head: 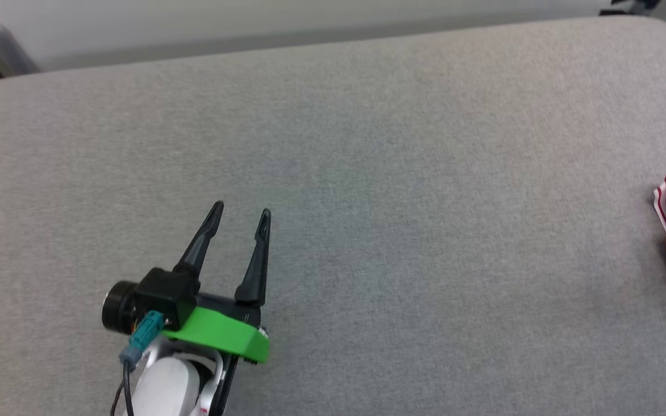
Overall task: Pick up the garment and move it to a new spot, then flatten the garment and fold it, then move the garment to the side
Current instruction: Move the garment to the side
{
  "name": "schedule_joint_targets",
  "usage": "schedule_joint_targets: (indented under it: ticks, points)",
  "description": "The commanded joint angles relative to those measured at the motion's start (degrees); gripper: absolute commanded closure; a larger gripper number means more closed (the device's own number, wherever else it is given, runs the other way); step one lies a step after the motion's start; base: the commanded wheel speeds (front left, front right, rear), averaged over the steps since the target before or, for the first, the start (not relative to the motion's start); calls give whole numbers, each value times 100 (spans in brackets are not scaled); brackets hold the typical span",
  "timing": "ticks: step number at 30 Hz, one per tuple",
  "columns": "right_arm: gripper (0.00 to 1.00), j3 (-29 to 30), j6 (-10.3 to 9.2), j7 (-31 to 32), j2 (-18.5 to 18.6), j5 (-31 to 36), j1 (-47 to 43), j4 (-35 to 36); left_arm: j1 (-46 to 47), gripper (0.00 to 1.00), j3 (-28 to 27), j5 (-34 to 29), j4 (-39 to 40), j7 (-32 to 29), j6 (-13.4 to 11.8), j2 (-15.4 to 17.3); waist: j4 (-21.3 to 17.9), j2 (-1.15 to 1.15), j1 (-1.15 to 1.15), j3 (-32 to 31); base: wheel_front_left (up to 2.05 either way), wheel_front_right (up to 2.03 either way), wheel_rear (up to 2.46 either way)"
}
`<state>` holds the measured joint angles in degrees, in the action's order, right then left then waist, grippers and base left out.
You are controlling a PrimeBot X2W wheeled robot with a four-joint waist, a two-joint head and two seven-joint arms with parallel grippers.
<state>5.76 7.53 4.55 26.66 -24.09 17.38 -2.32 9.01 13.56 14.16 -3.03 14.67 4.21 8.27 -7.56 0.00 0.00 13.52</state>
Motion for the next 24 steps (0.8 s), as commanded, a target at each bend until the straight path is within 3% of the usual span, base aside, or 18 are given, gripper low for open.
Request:
schedule_joint_targets:
  ticks: [1,6,11,13,24]
  points:
    - [0,22,-4,-133,-207,-53,-278,232,-159,0,-78,45,-29,32,0,-64,450,0,0,-533,0,0,0]
    - [0,-9,-4,-638,-827,24,-1150,770,-475,0,-282,50,-89,32,65,-230,693,0,0,-825,0,0,0]
    - [0,-209,-4,-1120,-1233,246,-1874,774,-798,0,-504,4,-88,32,104,-366,891,0,0,-1028,0,0,0]
    - [0,-323,-4,-1360,-1259,404,-2037,703,-892,0,-685,154,-45,32,118,-440,954,0,0,-1068,0,0,0]
    - [0,-541,-4,-1867,-1561,503,-2243,122,-1172,0,-782,-466,-28,32,224,-519,1104,0,0,-1171,0,0,0]
